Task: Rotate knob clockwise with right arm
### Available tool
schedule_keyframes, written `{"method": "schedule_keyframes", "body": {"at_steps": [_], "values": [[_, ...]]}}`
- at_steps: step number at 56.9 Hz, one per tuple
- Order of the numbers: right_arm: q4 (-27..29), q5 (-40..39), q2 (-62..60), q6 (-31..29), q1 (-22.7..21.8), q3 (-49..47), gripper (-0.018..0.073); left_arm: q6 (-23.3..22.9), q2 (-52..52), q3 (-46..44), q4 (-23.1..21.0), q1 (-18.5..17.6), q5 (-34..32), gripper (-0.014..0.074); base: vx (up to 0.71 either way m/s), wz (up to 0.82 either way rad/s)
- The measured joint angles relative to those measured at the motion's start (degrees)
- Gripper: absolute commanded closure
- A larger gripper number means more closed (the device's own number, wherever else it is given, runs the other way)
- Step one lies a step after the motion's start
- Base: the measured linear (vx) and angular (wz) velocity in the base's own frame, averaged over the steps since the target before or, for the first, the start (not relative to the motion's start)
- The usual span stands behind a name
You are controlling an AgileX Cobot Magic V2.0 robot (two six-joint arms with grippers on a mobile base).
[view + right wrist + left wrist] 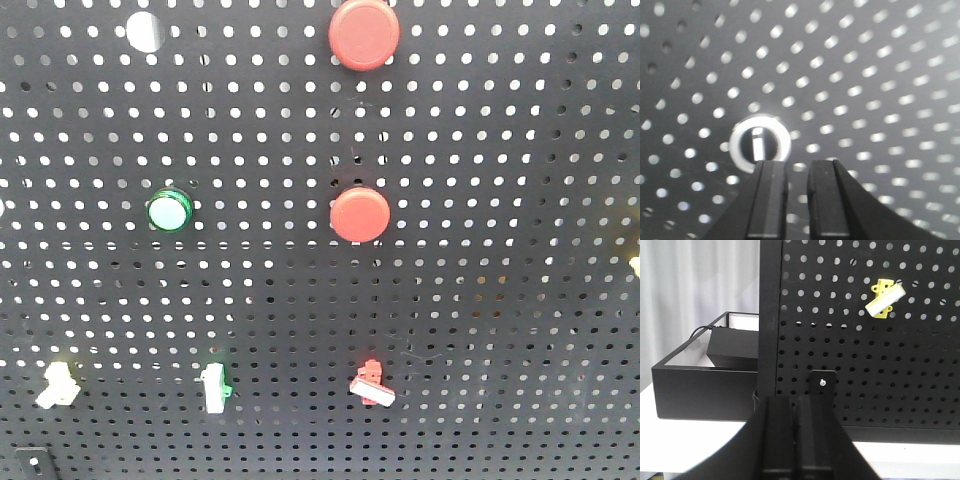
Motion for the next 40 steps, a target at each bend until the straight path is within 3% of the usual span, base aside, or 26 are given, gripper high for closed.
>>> {"method": "schedule_keyframes", "body": {"at_steps": [9,40], "values": [[-0.1,-0.1,0.5,-2.5,1.3,0.0,0.0330,0.0,0.0,0.0,0.0,0.0,0.0,0.0603,0.00,0.00],[-0.2,-2.0,3.2,-2.6,1.3,0.0,0.0330,0.0,0.0,0.0,0.0,0.0,0.0,0.0603,0.00,0.00]]}}
